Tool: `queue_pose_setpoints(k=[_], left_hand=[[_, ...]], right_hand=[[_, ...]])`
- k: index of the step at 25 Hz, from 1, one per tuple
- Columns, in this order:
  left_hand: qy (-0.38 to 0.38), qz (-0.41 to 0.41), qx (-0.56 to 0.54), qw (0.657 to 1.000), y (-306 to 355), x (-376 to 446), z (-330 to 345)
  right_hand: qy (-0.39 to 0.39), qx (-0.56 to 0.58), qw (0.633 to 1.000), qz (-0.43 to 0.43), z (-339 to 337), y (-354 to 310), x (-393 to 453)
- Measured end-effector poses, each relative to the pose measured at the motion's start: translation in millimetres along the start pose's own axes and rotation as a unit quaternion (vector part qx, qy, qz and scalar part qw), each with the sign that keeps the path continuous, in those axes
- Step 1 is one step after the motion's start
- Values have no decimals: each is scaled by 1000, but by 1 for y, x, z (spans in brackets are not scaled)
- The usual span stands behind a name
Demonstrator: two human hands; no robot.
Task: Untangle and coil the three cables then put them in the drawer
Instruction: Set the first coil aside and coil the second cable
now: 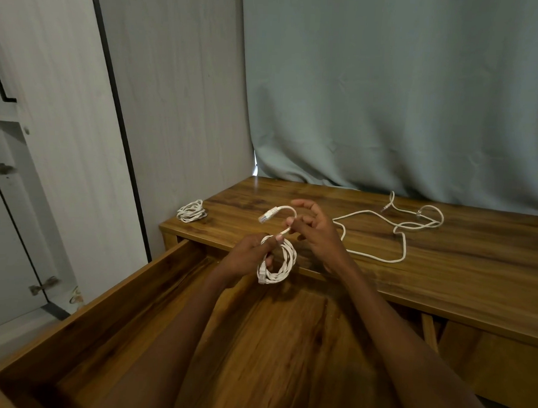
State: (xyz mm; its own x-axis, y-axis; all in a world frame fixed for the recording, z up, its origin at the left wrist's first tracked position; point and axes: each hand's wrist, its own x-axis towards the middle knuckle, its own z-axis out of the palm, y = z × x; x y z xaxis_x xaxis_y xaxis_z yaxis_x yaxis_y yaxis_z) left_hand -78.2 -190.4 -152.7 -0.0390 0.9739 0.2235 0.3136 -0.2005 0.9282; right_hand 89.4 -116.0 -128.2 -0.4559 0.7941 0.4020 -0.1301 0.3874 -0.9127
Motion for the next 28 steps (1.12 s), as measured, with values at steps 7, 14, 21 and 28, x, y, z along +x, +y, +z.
queue_pose_setpoints(k=[7, 14, 21, 28], left_hand=[[-68, -78, -66, 992, 3, -2, -9], [-123, -117, -101, 980, 7, -6, -6], [-150, -122, -205, 960, 12, -10, -5], [-191, -179, -149, 954, -1, -7, -12]], right_hand=[[-41, -88, 992, -78, -4, -3, -3], [59, -439, 872, -209, -14, 19, 5], [-60, -133, 982, -117, -7, 24, 4], [-34, -199, 950, -240, 2, 15, 2]])
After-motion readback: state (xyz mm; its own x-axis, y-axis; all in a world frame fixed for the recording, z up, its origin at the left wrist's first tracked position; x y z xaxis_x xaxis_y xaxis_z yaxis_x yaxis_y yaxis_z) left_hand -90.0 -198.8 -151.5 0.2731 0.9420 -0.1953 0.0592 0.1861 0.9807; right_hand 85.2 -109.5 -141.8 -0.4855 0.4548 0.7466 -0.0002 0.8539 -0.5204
